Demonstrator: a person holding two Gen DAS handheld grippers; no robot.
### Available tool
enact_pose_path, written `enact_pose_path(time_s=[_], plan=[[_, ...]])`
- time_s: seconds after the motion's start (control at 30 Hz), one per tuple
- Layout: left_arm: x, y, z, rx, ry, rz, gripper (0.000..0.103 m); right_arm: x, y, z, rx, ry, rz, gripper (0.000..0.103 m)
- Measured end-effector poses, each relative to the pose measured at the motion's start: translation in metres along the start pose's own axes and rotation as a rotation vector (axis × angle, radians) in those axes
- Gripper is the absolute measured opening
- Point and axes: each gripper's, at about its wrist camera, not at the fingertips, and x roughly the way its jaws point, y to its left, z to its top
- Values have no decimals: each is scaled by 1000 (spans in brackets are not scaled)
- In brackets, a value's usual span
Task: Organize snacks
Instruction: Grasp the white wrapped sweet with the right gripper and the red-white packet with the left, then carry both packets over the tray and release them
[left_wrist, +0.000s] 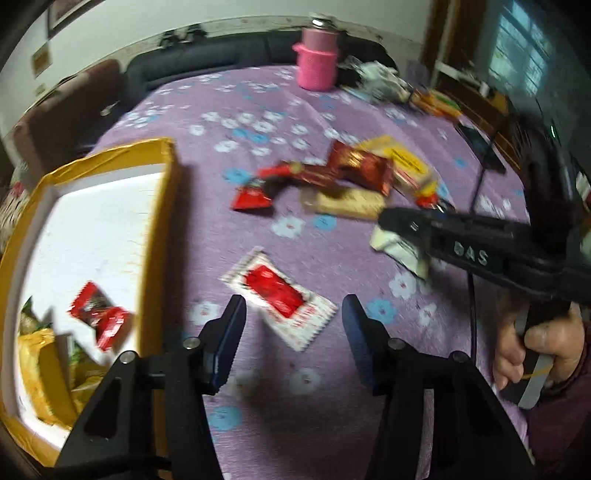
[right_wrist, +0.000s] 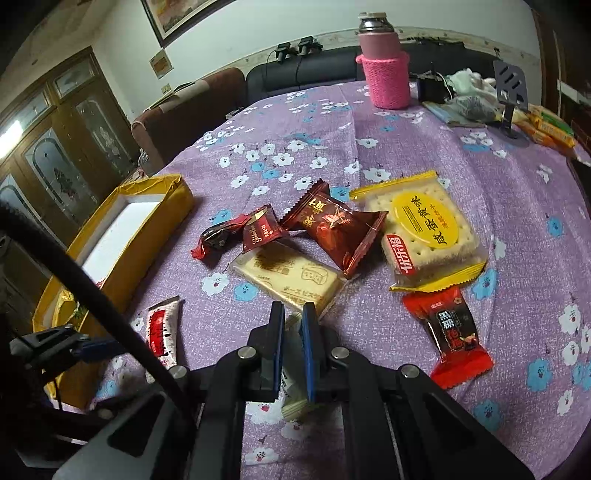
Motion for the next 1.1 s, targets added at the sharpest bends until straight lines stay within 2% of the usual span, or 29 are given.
enact_pose_path(time_s=[0.07,0.13,0.2,0.23,0.27,0.3,0.33,0.37,0.4,0.43,0.5,0.6,0.77,0.87,0.9,0.93,1.03,1.1], plan=[[7,8,4,-44,19,18,65,0,-3,1,22,4,20,8],[19,12,7,-79,50,34,67,-1,-6,1,41,7,38,9],[27,5,10,-44,38,57,72,-2,-8,2,53,6,46,9],[30,0,12,-29,38,59,76,-2,-9,2,60,6,56,13],[34,-6,14,-4,30,72,75,-4,-12,2,78,3,75,16],[36,-11,15,22,28,58,67,-5,-14,3,95,0,92,22],[41,-15,15,44,45,39,41,-6,-18,3,114,-5,113,27],[41,-20,14,69,32,59,30,-7,-21,4,130,-7,126,29],[42,-25,14,81,34,63,26,-7,-24,4,143,-6,135,34],[40,-27,13,91,30,64,13,-7,-25,4,150,-4,134,39],[37,-28,10,91,32,46,13,-7,-24,5,144,1,123,43],[28,-23,7,64,26,26,13,-6,-13,4,83,15,103,43],[9,-10,3,19,-5,-10,13,-2,11,-6,-61,55,-8,43],[-7,0,-1,-13,-34,-42,13,0,20,-13,-109,61,-92,33],[-13,4,-2,-24,-44,-51,13,-1,24,-16,-125,60,-119,23],[-19,10,-3,-36,-55,-62,13,-2,26,-19,-132,59,-127,19],[-38,26,-6,-71,-94,-93,13,-8,29,-30,-132,38,-151,17],[-50,39,-9,-95,-118,-106,13,-12,28,-32,-106,41,-139,17]])
